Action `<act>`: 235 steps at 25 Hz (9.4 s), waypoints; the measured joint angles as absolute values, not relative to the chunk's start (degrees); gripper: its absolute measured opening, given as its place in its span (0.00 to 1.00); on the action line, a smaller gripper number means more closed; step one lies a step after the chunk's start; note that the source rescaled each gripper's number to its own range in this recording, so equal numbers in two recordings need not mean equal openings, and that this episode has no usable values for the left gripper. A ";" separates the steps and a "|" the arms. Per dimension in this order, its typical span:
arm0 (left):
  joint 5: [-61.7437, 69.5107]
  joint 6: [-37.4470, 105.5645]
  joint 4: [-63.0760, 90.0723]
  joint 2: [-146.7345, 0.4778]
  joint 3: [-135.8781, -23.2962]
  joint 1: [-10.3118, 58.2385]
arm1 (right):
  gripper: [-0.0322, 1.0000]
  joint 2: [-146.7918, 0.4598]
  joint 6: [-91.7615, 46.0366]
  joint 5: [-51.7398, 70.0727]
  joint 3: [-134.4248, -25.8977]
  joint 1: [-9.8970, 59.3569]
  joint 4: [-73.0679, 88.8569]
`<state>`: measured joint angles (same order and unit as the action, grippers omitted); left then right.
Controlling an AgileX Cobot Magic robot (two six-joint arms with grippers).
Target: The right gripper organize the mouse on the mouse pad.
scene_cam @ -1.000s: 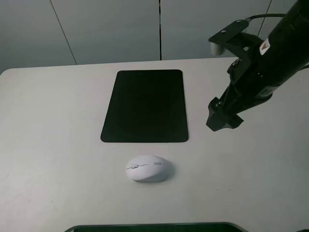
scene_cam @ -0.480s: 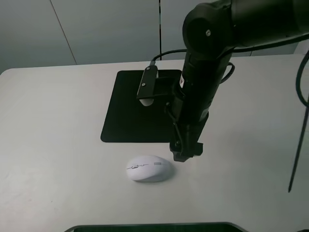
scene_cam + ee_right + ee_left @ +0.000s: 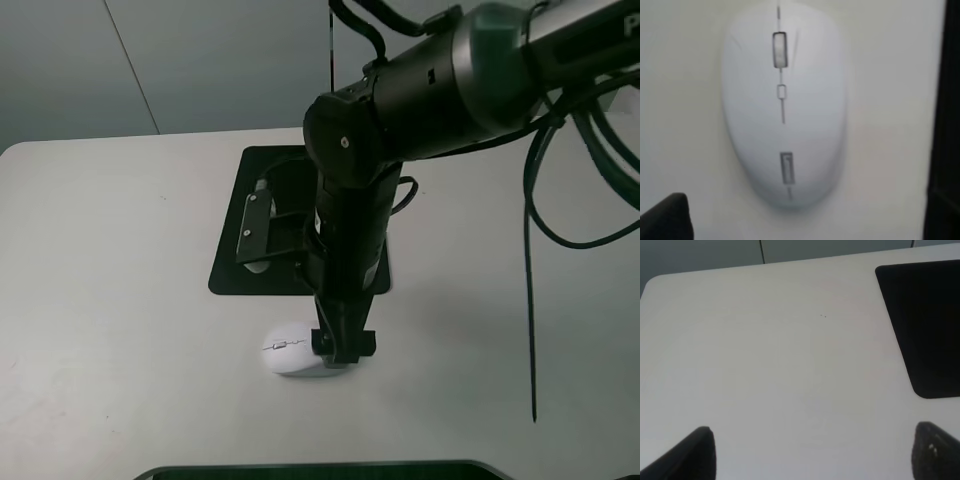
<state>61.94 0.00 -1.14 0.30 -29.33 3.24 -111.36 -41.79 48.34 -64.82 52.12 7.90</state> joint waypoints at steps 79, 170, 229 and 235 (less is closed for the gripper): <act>61.94 0.00 -1.14 0.30 -29.33 3.24 | 0.07 -116.17 1.66 40.92 -78.14 51.09 3.58; 61.94 0.00 -1.14 0.30 -29.33 3.24 | 0.99 -90.20 21.22 39.34 -52.19 16.10 -2.38; 61.94 0.00 -1.14 0.30 -29.33 3.24 | 1.00 0.04 0.58 62.99 -29.25 7.41 2.28; 61.94 0.00 -1.14 0.30 -29.33 3.24 | 1.00 0.04 1.42 62.99 -29.25 5.95 0.69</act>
